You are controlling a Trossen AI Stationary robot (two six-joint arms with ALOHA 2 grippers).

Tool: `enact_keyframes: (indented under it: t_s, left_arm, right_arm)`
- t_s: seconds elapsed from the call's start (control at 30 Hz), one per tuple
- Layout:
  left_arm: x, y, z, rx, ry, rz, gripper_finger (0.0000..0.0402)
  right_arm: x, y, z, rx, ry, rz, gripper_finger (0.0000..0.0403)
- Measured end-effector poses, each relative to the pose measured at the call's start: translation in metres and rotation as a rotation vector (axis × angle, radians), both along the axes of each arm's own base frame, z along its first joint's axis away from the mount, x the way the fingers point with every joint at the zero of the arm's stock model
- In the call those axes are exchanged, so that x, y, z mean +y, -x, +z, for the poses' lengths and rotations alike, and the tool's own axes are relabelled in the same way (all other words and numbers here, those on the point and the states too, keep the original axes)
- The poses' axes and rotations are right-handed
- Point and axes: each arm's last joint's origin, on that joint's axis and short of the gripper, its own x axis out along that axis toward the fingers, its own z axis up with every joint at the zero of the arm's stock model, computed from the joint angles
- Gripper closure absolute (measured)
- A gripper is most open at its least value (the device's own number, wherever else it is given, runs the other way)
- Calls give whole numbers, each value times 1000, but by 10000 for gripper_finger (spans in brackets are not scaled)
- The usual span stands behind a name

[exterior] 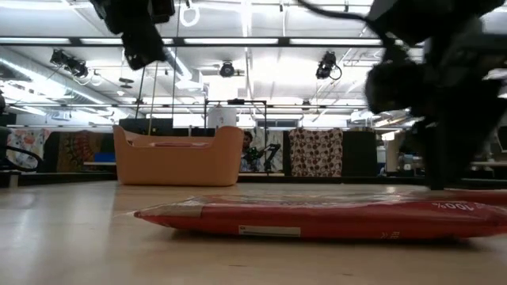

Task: Sort popcorn bags into baskets
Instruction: Put the red popcorn bag into the orange bin

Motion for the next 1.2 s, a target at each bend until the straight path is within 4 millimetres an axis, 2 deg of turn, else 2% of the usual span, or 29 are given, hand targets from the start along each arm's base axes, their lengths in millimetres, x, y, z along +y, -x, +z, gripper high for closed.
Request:
enact_keyframes:
  t_s: [0.13, 0.27, 0.4, 0.5, 0.7, 0.77, 1.0, 1.2]
  left_arm:
    - [-7, 0, 8, -69, 31, -1, 279]
    - [-11, -2, 9, -83, 50, -2, 279]
    - [-15, -3, 8, -75, 69, -6, 279]
    - [-21, -3, 8, -70, 91, -15, 279]
    - [-35, -3, 7, -58, 91, -53, 279]
    - [-37, -3, 6, -51, 65, -31, 279]
    - [-44, -14, -4, -19, -61, 49, 279]
    - [-46, -38, -31, 70, -236, 15, 279]
  right_arm:
    - [-21, -33, -11, -125, 18, -34, 222]
    - [-56, -74, -15, -192, 49, -112, 222]
    - [-90, -112, 1, -227, 112, -190, 222]
    - [-109, -133, 34, -247, 200, -241, 224]
    - [-118, -138, 84, -196, 359, -132, 233]
    - [-118, -137, 92, -193, 366, -117, 233]
    - [-116, -127, 87, -75, 341, -111, 233]
    - [-112, -116, 82, 51, 283, -96, 234]
